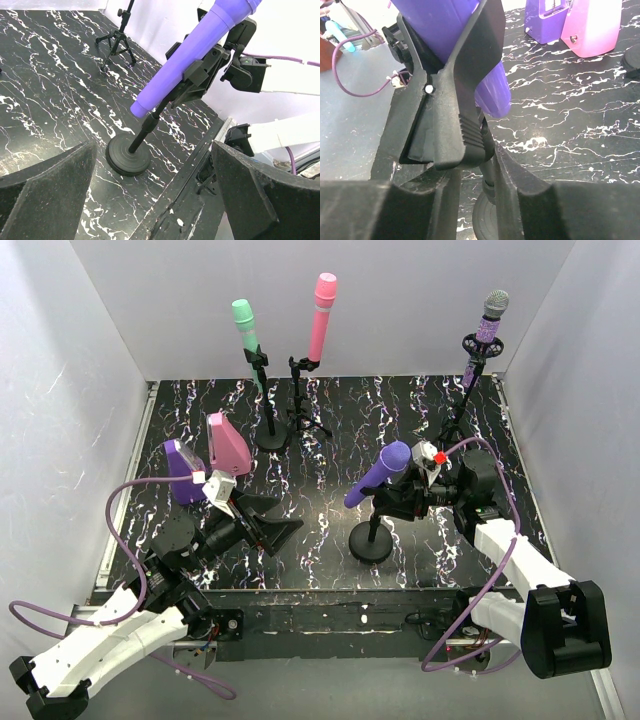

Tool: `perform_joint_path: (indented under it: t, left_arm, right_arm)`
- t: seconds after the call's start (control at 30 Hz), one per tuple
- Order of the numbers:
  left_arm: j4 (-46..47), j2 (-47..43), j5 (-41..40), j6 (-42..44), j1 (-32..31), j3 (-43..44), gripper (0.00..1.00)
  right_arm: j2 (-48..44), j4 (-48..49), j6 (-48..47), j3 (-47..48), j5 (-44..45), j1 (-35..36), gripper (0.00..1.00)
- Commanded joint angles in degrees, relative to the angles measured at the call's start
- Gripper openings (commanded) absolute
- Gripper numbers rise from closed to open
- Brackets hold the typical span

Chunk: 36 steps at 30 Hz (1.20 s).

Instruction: Attach the microphones to the stand

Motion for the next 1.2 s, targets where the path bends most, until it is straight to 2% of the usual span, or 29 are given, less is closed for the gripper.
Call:
perform_joint_path:
  t: [0.0,0.17,0.4,0.67,1.17]
  left_arm:
    - [0.8,0.2,0.0,-0.4,0.2,-0.5,0.98]
    - [0.5,0.1,0.0,-0.4,0.2,-0.3,0.98]
    - [-0.9,-1.1,-0.2,-0.2,0.2,0.0,0.98]
    - [-3.5,-3.3,-1.0,0.7,0.2,0.5,0.98]
    - [-4.5,-5.1,-1.9,1.8,0.2,0.1,0.98]
  right_arm:
    - [0.1,3.6,0.3,-0.2,-0.9,0.3,0.29]
    - [-0.7,3.5,-0.4,0.0,-0.8,0.2,0.18]
    - [-2.4,3.2,-0.1,2.0,-0.6,-4.6,0.16]
    - [-1.6,4.4,-1.6,4.8,1.3,-16.8,0.15]
    - [7.6,-2.7,-11.1,15.7,4.1,-39.7,0.15]
